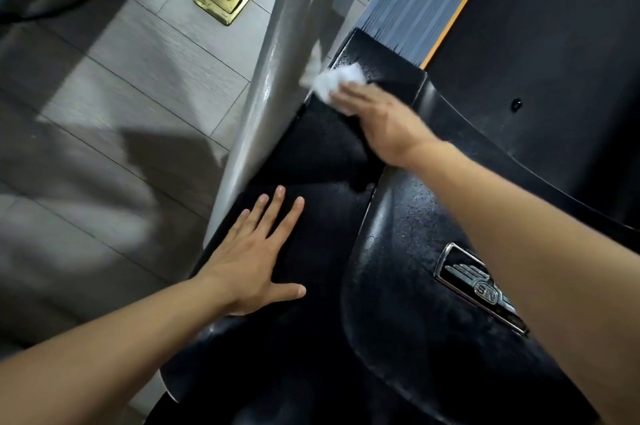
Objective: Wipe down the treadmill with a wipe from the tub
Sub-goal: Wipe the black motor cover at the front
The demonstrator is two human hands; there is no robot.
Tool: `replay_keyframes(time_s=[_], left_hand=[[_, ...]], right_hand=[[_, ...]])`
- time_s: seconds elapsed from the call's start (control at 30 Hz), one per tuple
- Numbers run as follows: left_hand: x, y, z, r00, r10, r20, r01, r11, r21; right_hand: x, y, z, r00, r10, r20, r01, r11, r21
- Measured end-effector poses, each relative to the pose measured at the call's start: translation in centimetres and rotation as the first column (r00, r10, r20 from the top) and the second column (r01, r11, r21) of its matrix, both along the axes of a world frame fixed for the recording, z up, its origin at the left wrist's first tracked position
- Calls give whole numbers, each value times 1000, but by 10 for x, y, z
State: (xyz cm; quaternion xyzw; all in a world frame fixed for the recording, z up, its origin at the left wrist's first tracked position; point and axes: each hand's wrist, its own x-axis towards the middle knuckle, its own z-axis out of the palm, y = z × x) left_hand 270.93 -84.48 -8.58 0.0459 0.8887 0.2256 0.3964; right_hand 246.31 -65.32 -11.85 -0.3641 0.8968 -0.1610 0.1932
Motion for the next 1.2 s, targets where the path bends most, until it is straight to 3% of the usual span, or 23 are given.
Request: replay_keyframes(time_s=[0.1, 0.2, 0.3, 0.37, 0.47, 0.53, 0.67, 0.77, 0.83, 0.93, 1.07, 1.13, 1.2], left_hand=[[0, -1, -3, 1000, -12, -3, 12, 1000, -12], [0, -2, -4, 1000, -3, -3, 3, 1000, -12], [-1, 0, -1, 1000, 6, 3, -6, 1000, -6], [0, 0, -1, 1000, 9, 3, -9, 1000, -20], [0, -1, -4, 1000, 4, -3, -4, 1000, -20], [1, -3, -5, 1000, 21, -14, -21, 1000, -4], [4, -4, -6, 998, 46, -42, -45, 998, 31], [5, -4, -5, 997, 44, -62, -43, 999, 18], [7, -4, -2, 993, 60, -104, -58, 998, 19], [16, -7, 2, 979, 98, -180, -92, 995, 40], [51, -30, 4, 981, 8, -194, -6, 1000, 9], [69, -43, 5, 981, -49, -189, 53, 998, 17], [76, -51, 5, 984, -69, -162, 74, 997, 25]], right_hand=[[-30, 31, 14, 933, -359, -15, 359, 932, 48], [-17, 24, 15, 869, -494, -1, 494, 868, 55], [37, 2, 10, 941, -328, -84, 331, 943, 23], [95, -13, 12, 994, -110, -9, 109, 989, -100], [155, -20, 29, 980, 131, 148, -118, 988, -98], [132, -16, 22, 990, 98, 100, -92, 994, -56], [35, -24, 6, 978, -199, -66, 209, 952, 226], [23, -52, 14, 933, -360, -20, 357, 915, 190], [47, -71, 23, 943, -332, 9, 328, 936, 131], [112, -77, 19, 986, -165, 38, 163, 986, 38], [182, -65, 16, 963, 198, 182, -196, 980, -29], [161, -58, 14, 976, 167, 143, -166, 986, -20], [119, -48, 14, 998, -50, 32, 48, 997, 58]])
